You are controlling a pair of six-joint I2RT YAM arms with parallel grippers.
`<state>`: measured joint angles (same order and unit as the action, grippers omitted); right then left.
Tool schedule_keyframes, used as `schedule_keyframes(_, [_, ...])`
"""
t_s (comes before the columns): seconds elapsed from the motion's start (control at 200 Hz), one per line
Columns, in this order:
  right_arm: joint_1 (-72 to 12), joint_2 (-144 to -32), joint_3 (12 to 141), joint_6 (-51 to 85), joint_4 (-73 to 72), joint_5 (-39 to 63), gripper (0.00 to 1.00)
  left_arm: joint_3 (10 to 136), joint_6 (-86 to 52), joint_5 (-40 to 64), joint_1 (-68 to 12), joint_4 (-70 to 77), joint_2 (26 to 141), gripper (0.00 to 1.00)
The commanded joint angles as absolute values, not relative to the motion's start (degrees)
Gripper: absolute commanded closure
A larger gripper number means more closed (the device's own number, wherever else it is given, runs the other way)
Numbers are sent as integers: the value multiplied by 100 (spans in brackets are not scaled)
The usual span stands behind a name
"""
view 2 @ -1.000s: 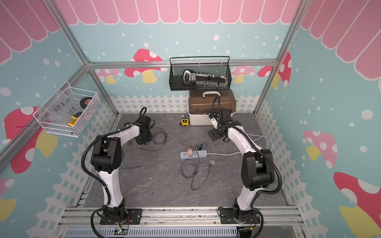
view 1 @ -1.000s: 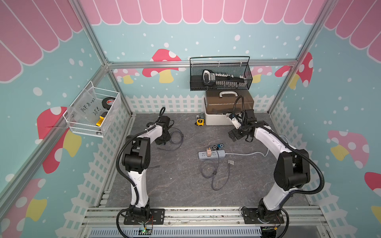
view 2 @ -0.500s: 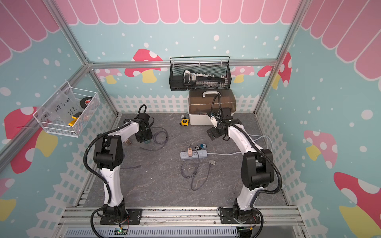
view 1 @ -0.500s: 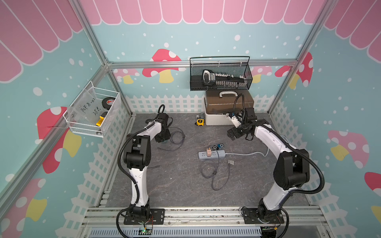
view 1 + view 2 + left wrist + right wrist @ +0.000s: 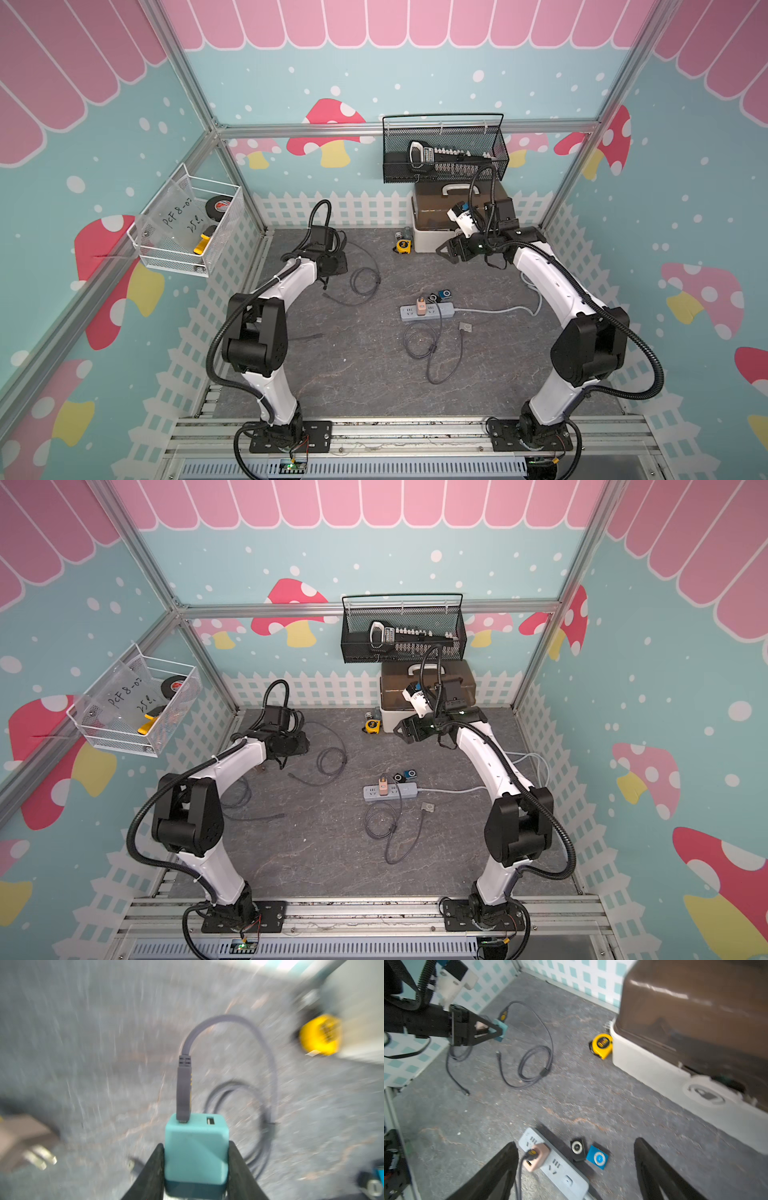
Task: Charge mp3
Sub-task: Pick up the plug from the center of the board.
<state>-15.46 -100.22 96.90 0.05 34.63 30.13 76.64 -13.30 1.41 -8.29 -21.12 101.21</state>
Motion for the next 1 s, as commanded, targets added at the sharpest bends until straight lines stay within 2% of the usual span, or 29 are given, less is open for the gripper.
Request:
schedule_keyframes(0.0, [-1792,-10399,10258,403,3271,3693,18,7339,-709,413,-839,-800,9632,89])
schedule_keyframes(0.46, [-2717,-11743,12419,896,3559,4093,26,5592,411,1151,-1087,2296,8406,86])
schedule_keyframes(0.996, [-3166,-12657,13674,1046,4108,3965,31,4664,1816,918,-1852,3477,7870,87])
